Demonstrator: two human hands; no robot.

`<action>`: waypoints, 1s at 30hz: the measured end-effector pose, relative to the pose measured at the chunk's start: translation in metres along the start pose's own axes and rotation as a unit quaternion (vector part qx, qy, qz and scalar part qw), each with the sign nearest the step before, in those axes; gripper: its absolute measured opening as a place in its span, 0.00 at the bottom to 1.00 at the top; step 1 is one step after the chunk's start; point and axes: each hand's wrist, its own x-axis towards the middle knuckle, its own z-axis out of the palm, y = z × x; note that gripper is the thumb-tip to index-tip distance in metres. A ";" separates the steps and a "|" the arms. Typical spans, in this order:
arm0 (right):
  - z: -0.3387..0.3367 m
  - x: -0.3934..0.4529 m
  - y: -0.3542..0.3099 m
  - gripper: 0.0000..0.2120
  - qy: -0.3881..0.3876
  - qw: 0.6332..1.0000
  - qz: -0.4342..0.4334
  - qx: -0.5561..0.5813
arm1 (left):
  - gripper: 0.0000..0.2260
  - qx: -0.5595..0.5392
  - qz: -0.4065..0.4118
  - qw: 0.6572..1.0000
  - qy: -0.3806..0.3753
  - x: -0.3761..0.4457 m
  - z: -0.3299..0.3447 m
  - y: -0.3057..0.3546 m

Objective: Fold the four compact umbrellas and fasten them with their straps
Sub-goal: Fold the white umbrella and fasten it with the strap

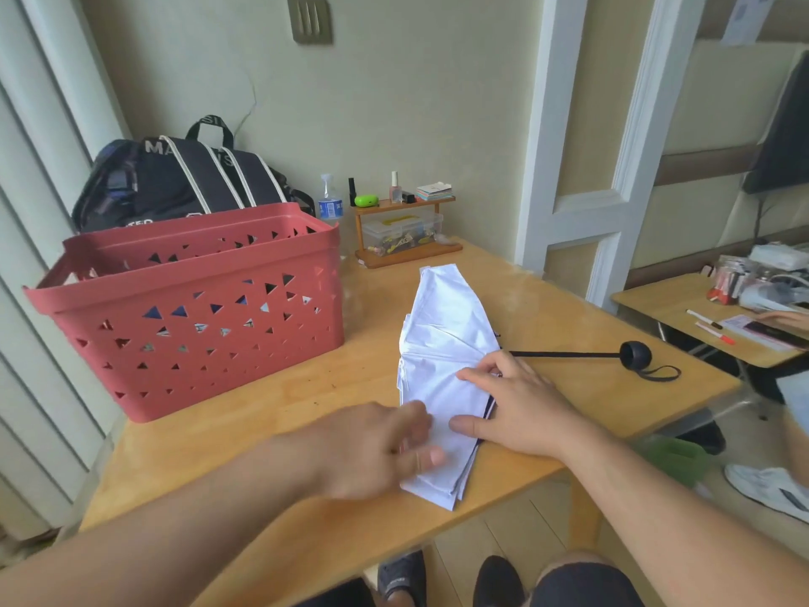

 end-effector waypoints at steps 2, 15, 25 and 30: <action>-0.001 0.000 0.000 0.41 -0.008 1.000 0.002 -0.002 | 0.13 -0.021 0.008 0.994 0.102 0.014 -0.011 -0.010; -0.003 -0.005 -0.003 0.39 -0.018 1.000 0.003 -0.003 | 0.48 0.066 0.015 0.997 0.045 0.054 0.019 -0.032; -0.001 -0.016 -0.037 0.42 -0.011 0.999 0.031 -0.022 | 0.50 -0.047 0.017 0.997 -0.056 0.051 -0.012 -0.038; 0.003 -0.018 -0.038 0.38 -0.028 0.999 0.030 -0.030 | 0.09 -0.304 -0.086 0.931 0.184 0.097 -0.061 -0.056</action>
